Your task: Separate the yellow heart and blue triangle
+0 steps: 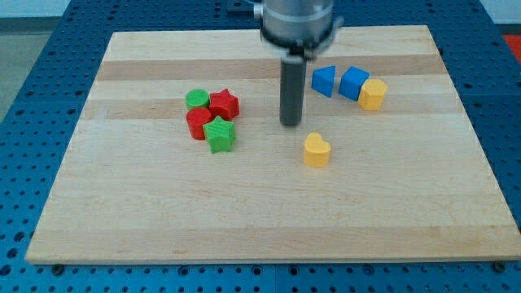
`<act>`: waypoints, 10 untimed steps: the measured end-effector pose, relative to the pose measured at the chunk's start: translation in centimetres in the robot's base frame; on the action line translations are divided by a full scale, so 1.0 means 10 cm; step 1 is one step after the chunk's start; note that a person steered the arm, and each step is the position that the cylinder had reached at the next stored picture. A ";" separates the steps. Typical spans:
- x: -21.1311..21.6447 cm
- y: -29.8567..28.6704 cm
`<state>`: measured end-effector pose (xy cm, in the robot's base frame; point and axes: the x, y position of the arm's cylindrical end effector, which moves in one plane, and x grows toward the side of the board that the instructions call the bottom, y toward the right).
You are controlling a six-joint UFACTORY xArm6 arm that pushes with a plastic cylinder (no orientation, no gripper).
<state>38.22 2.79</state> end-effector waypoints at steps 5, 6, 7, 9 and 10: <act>0.97 -0.17; 1.59 -0.17; 1.64 -0.16; 1.42 0.43; 1.42 0.43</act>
<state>52.41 7.09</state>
